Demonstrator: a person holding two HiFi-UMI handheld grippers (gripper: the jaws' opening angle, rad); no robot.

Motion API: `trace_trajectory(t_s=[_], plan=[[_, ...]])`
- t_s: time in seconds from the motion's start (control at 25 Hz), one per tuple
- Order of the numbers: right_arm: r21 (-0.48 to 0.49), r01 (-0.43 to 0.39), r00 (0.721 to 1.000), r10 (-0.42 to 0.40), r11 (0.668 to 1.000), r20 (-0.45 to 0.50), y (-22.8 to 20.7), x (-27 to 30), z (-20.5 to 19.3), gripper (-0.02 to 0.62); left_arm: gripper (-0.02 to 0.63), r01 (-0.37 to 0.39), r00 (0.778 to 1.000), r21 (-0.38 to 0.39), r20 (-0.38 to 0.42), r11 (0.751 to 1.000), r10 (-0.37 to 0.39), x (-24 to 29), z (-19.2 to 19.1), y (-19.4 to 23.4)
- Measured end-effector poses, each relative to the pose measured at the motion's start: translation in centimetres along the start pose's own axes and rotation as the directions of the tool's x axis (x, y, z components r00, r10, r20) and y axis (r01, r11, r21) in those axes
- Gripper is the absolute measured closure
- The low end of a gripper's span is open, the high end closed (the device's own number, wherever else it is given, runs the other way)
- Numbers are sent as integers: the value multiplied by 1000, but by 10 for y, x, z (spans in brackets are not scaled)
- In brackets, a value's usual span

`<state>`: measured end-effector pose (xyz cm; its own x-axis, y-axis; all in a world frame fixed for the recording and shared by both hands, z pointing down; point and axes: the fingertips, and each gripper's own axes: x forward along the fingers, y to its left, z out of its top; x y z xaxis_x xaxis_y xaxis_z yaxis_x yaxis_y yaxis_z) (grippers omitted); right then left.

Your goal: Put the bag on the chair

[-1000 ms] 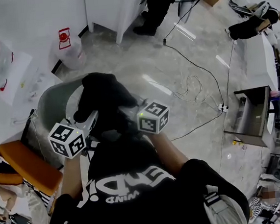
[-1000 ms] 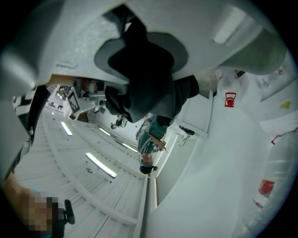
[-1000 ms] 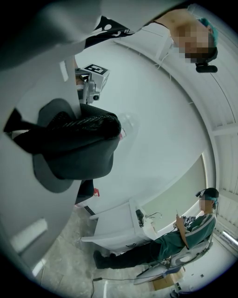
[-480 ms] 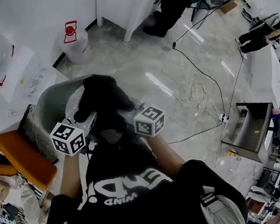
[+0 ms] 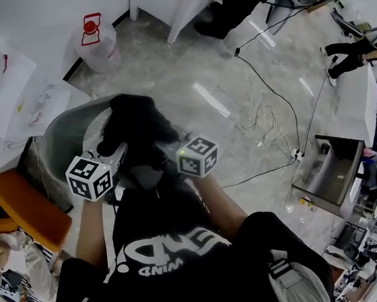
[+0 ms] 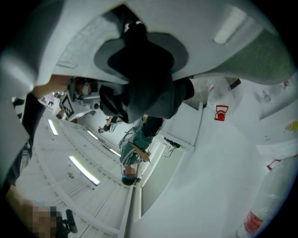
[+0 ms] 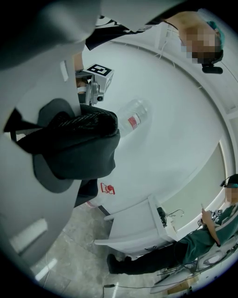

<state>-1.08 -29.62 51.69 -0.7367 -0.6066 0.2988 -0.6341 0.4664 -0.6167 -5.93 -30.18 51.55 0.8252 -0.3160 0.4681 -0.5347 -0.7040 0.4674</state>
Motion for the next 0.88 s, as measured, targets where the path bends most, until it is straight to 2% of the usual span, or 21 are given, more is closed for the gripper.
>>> trace_trajectory(t_s=[0.88], plan=[[85, 31, 996, -24, 996, -81, -76, 57, -18, 526, 538, -2, 997, -71, -74, 997, -3, 56, -20, 78]])
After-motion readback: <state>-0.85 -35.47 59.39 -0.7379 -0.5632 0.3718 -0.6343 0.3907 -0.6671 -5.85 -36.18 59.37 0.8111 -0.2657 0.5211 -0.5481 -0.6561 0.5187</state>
